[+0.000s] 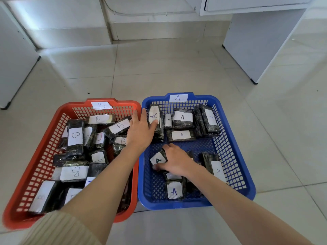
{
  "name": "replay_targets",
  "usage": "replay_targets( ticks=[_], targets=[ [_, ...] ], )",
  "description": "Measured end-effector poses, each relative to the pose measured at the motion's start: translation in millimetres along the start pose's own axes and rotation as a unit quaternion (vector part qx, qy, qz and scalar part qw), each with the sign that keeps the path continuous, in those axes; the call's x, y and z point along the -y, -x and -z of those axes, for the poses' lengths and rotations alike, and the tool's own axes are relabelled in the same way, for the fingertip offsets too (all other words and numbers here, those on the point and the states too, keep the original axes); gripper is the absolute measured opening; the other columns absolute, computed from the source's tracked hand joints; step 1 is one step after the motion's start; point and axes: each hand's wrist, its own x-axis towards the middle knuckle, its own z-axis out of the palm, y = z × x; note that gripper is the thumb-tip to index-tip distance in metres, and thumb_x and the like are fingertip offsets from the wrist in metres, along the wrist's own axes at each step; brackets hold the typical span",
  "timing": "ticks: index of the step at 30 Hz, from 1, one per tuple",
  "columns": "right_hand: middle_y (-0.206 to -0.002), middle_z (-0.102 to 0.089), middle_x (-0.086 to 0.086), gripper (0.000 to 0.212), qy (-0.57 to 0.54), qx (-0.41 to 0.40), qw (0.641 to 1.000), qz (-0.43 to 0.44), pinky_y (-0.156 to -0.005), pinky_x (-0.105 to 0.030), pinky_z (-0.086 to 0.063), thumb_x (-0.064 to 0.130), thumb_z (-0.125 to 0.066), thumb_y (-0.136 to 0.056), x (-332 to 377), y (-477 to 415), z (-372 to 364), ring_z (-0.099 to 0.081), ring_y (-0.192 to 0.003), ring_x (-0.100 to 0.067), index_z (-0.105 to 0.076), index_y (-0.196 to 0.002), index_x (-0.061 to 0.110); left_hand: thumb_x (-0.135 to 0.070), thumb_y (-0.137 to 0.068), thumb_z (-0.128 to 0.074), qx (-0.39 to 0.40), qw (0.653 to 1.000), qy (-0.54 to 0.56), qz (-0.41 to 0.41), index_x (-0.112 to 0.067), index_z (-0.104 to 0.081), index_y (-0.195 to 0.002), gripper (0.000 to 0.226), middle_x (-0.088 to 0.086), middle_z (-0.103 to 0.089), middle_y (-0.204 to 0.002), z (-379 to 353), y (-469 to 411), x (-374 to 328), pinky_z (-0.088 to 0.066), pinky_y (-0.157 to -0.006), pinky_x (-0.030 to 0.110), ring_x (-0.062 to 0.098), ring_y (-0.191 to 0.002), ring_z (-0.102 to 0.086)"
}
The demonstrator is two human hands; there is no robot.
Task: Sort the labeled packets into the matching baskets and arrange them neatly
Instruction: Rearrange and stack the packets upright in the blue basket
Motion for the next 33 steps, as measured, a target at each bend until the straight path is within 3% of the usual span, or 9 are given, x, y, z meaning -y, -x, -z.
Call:
replay_targets(
  ticks=[4, 7, 10, 13, 17, 19, 22, 26, 33],
  targets=[
    [-0.103, -0.055, -0.005, 0.034, -0.205, -0.058, 0.976, -0.042, -0.075, -0.03, -0.046, 0.029, -0.065, -0.088, -3, 9, 11, -0.054, -0.094, -0.022, -0.051, -0.115, 0.013, -0.032, -0.099, -0.042, -0.075, 0.996, 0.0, -0.055, -0.013, -0.036, -0.143, 0.048, 0.008, -0.028, -0.152, 8, 18, 5, -0.027, -0.112, 0.045, 0.026, -0.14, -0.022],
    [-0.103, -0.059, -0.002, 0.029, -0.353, -0.164, 0.915, -0.102, -0.074, -0.032, -0.054, 0.017, -0.062, -0.09, -18, 19, 29, -0.059, -0.083, -0.019, -0.047, -0.114, 0.019, -0.026, -0.096, -0.049, -0.144, 0.983, -0.003, -0.117, -0.014, -0.056, -0.127, 0.034, 0.003, -0.055, -0.126, 10, 30, 1, -0.036, -0.101, 0.041, 0.022, -0.121, -0.044],
    [-0.104, -0.06, -0.007, 0.028, -0.452, -0.226, 0.854, -0.122, -0.074, -0.035, -0.058, 0.008, -0.059, -0.09, -34, 25, 45, -0.064, -0.087, -0.025, -0.047, -0.113, 0.017, -0.03, -0.093, -0.055, -0.08, 0.981, 0.031, -0.174, -0.018, -0.057, -0.125, 0.034, -0.002, -0.061, -0.111, 3, 39, -13, -0.043, -0.092, 0.035, 0.018, -0.105, -0.054],
    [-0.1, -0.062, -0.007, 0.021, -0.57, -0.227, 0.784, -0.094, -0.068, -0.031, -0.058, 0.003, -0.057, -0.091, -40, 30, 53, -0.063, -0.088, -0.022, -0.053, -0.11, 0.009, -0.034, -0.087, -0.065, 0.033, 0.977, 0.095, -0.186, -0.02, -0.048, -0.135, 0.053, -0.008, -0.055, -0.113, -9, 39, -32, -0.048, -0.08, 0.023, 0.009, -0.088, -0.058],
    [-0.106, -0.062, -0.012, 0.019, -0.618, -0.204, 0.756, -0.076, -0.074, -0.033, -0.059, 0.006, -0.057, -0.092, -49, 33, 58, -0.064, -0.099, -0.028, -0.055, -0.111, 0.005, -0.029, -0.077, -0.075, 0.047, 0.975, 0.121, -0.179, -0.02, -0.051, -0.13, 0.059, -0.004, -0.058, -0.114, -16, 28, -44, -0.05, -0.077, 0.023, 0.008, -0.081, -0.058],
    [-0.108, -0.063, -0.009, 0.018, -0.541, -0.222, 0.809, -0.067, -0.07, -0.026, -0.058, 0.012, -0.057, -0.093, -55, 33, 61, -0.064, -0.1, -0.025, -0.059, -0.111, 0.007, -0.03, -0.075, -0.077, 0.048, 0.976, 0.076, -0.198, -0.018, -0.053, -0.127, 0.059, -0.001, -0.06, -0.113, -15, 22, -45, -0.048, -0.076, 0.025, 0.01, -0.08, -0.057],
    [-0.108, -0.062, -0.002, 0.019, -0.192, -0.37, 0.907, -0.062, -0.08, -0.025, -0.048, 0.022, -0.056, -0.093, -70, 31, 65, -0.055, -0.103, -0.018, -0.061, -0.109, 0.013, -0.028, -0.077, -0.075, 0.014, 0.982, 0.051, -0.179, -0.015, -0.054, -0.126, 0.055, -0.002, -0.06, -0.112, -10, 9, -44, -0.045, -0.079, 0.024, 0.011, -0.087, -0.058],
    [-0.145, -0.033, -0.009, 0.049, 0.072, -0.306, 0.947, -0.067, -0.106, -0.031, -0.031, 0.023, -0.051, -0.095, -83, 24, 67, -0.028, -0.133, -0.024, -0.035, -0.141, 0.012, -0.012, -0.08, -0.066, -0.015, 0.983, 0.018, -0.181, -0.014, -0.055, -0.125, 0.046, 0.005, -0.064, -0.114, -9, -13, -45, -0.048, -0.085, 0.032, 0.02, -0.103, -0.059],
    [-0.143, -0.032, -0.009, 0.056, 0.15, -0.26, 0.951, -0.066, -0.107, -0.031, -0.031, 0.03, -0.051, -0.095, -92, 13, 60, -0.031, -0.13, -0.025, -0.028, -0.141, 0.008, -0.019, -0.088, -0.064, 0.025, 0.977, -0.098, -0.186, -0.013, -0.04, -0.141, 0.059, 0.012, -0.052, -0.132, -40, -50, -72, -0.038, -0.096, 0.037, 0.029, -0.121, -0.047]
  ],
)
